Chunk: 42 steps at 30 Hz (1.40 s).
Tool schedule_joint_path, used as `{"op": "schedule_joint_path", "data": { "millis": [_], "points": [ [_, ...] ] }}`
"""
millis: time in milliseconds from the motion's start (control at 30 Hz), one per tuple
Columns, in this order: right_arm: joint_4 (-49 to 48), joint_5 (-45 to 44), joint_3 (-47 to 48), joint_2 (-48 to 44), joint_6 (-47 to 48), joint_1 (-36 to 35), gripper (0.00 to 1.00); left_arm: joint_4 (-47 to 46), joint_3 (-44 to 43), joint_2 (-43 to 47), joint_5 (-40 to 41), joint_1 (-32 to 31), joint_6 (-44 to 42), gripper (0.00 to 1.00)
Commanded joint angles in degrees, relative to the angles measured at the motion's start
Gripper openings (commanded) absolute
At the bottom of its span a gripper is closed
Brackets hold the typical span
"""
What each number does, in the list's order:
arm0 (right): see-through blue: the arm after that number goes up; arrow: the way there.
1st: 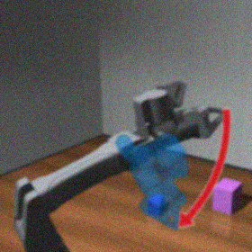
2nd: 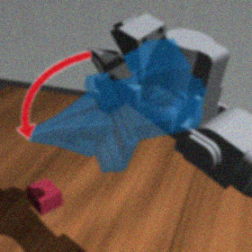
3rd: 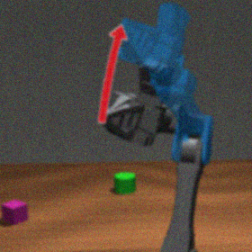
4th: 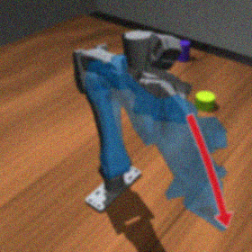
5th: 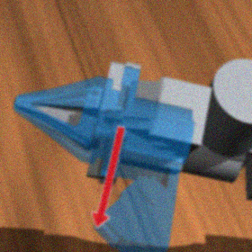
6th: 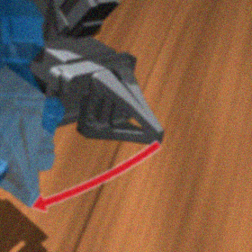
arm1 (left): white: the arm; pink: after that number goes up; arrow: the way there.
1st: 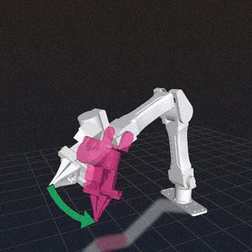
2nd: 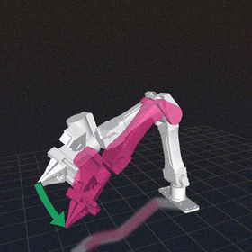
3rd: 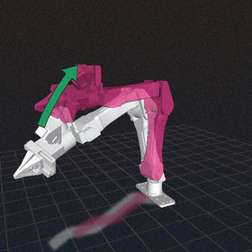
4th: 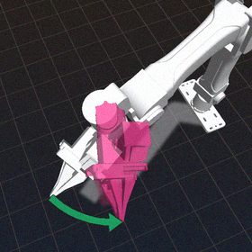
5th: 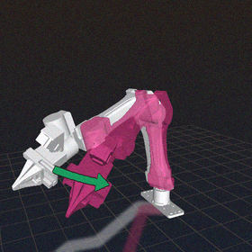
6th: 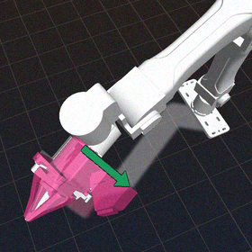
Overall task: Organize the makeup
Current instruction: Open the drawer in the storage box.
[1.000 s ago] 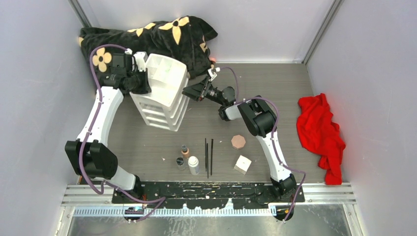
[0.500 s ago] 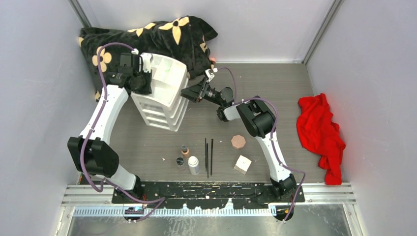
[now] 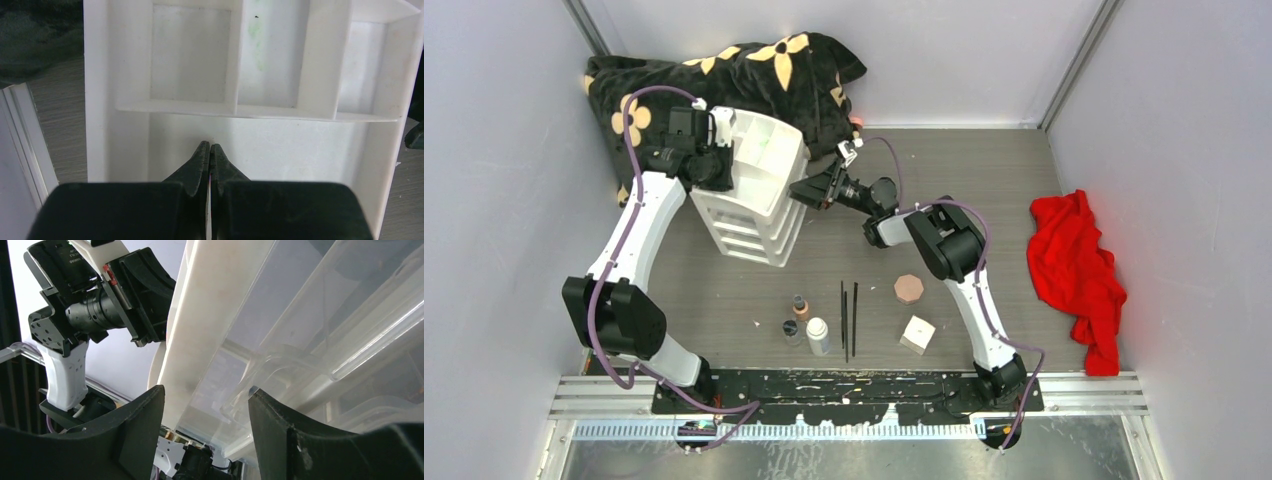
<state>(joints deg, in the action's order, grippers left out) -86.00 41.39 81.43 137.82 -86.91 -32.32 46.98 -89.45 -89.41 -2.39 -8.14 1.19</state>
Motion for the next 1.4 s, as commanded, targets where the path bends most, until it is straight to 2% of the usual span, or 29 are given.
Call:
{"op": "schedule_joint_path", "data": {
  "millis": [0, 767, 1033, 1167, 1267, 1367],
  "points": [
    [-11.2, -0.2, -1.7, -8.4, 0.8, 0.2, 0.67, 4.1, 1.3, -2.8, 1.1, -0.5, 0.0, 0.00],
    [-11.1, 1.2, -14.7, -16.7, 2.8, 6.5, 0.67, 4.7, 1.6, -3.9, 3.8, -1.0, -1.0, 0.00],
    [-11.1, 2.7, -16.2, -17.5, 2.8, 7.0, 0.67, 4.6, 1.8, -3.7, 3.8, -1.0, -1.0, 0.00],
    [-11.0, 2.7, -16.6, -16.0, 1.9, 7.3, 0.73, 4.2, 2.0, -3.3, 3.9, -1.0, -1.0, 0.00],
    [-11.0, 3.1, -15.8, -13.2, 0.1, 7.5, 0.83, 3.8, 1.8, -3.0, 3.9, -1.0, -0.8, 0.00],
    [-11.0, 3.2, -15.0, -10.4, -0.3, 7.7, 0.99, 3.4, 2.0, -2.8, 3.6, -1.0, -0.8, 0.03]
  ]
}}
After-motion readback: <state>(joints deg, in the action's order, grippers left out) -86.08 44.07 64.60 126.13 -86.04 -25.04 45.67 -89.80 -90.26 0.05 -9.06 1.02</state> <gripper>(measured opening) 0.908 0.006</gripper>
